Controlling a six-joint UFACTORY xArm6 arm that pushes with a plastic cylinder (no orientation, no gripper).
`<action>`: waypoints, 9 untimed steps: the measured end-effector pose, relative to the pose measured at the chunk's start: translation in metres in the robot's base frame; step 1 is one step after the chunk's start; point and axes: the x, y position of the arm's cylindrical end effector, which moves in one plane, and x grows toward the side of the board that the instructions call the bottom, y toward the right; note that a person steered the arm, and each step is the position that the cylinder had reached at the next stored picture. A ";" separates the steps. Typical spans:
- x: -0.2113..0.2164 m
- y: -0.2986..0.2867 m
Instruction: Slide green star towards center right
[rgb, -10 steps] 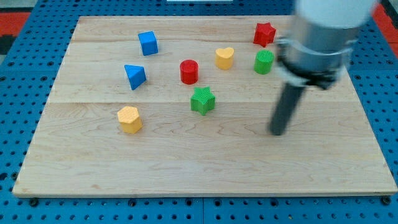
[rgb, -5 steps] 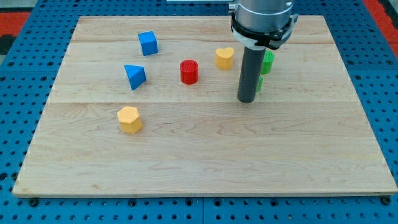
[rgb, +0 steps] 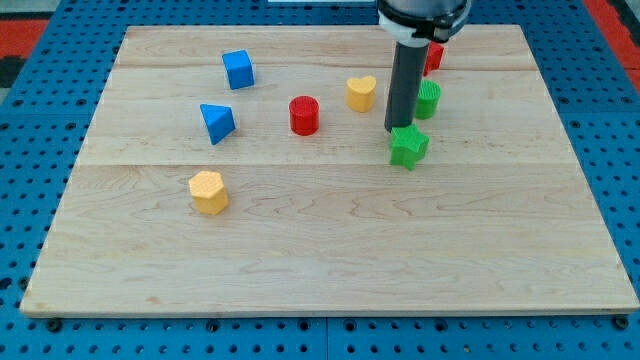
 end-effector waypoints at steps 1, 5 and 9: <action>-0.012 -0.039; 0.025 0.000; 0.010 0.006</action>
